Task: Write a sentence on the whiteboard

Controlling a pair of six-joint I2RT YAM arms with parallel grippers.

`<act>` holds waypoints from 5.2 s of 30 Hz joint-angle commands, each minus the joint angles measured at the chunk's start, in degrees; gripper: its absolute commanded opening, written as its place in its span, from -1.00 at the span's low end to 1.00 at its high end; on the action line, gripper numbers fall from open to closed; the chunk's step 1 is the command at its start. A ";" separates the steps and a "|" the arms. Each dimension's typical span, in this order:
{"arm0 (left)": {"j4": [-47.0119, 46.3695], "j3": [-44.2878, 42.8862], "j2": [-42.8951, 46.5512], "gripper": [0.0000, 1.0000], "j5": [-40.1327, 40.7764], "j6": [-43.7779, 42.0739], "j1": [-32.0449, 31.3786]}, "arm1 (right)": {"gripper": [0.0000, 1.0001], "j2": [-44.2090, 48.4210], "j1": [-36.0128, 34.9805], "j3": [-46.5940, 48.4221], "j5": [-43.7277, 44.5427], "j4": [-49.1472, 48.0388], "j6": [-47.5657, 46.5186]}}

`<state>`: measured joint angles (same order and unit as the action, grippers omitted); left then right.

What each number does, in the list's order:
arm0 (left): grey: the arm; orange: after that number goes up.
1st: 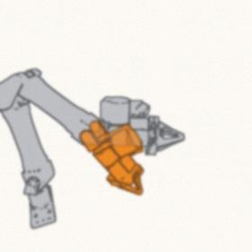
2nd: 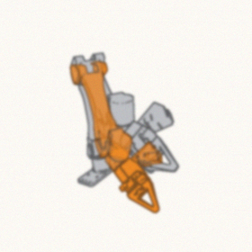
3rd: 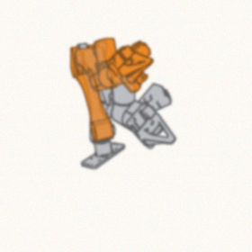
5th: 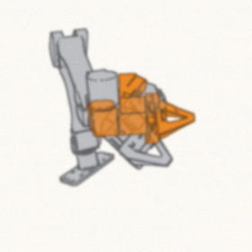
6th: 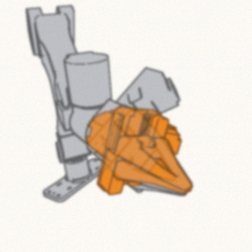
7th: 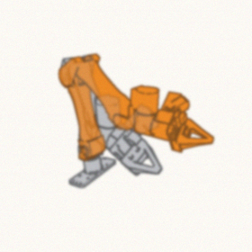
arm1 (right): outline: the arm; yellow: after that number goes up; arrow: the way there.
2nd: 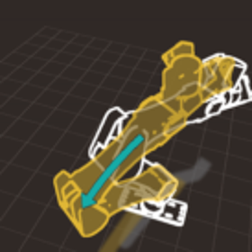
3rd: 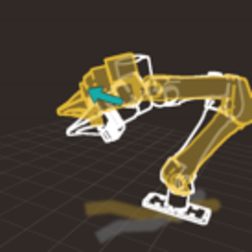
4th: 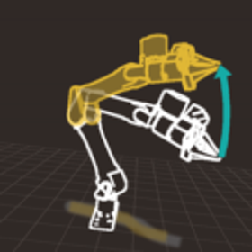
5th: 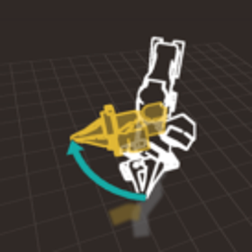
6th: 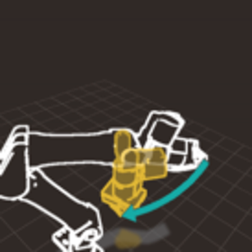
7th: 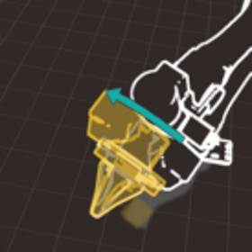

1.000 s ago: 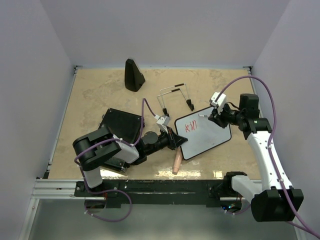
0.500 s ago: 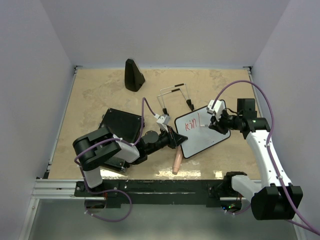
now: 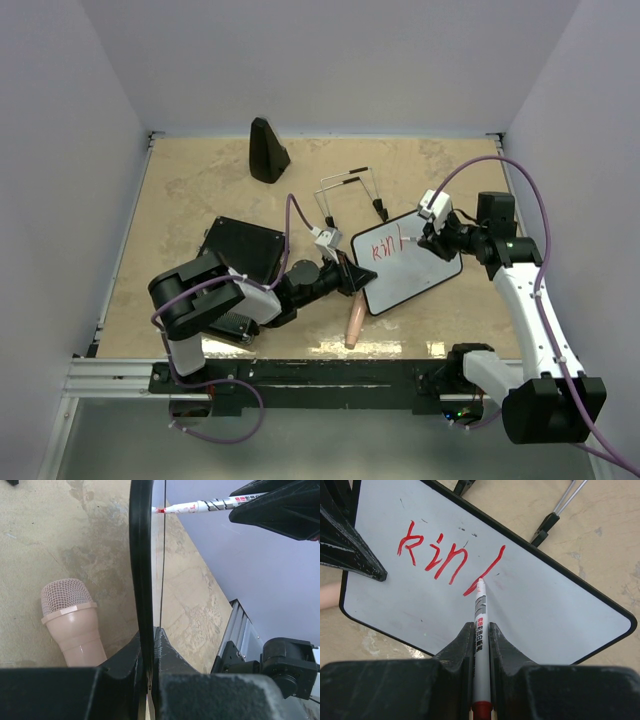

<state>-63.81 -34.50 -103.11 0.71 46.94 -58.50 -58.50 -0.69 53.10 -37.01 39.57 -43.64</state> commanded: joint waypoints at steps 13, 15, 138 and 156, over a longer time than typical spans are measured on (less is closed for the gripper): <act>-0.53 -3.47 -1.48 -1.00 -3.79 -3.52 -0.39 | -1.00 -0.56 0.07 -0.02 -3.41 1.02 -3.37; -0.44 -3.82 -1.48 -1.00 -3.79 -3.61 -0.39 | -1.00 -1.79 0.07 0.25 -3.33 3.92 -5.84; 1.06 -2.76 -0.16 -1.00 -3.70 -6.24 -0.65 | -1.00 -1.79 10.09 -0.10 -5.79 11.92 -16.21; 0.79 -2.85 -0.60 -1.00 -4.14 -5.98 -0.65 | -1.00 -0.39 10.09 1.92 -5.62 -0.01 -4.36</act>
<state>-61.87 -37.60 -104.22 -1.23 44.16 -58.52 -60.27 9.39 53.19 -43.00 47.11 -52.14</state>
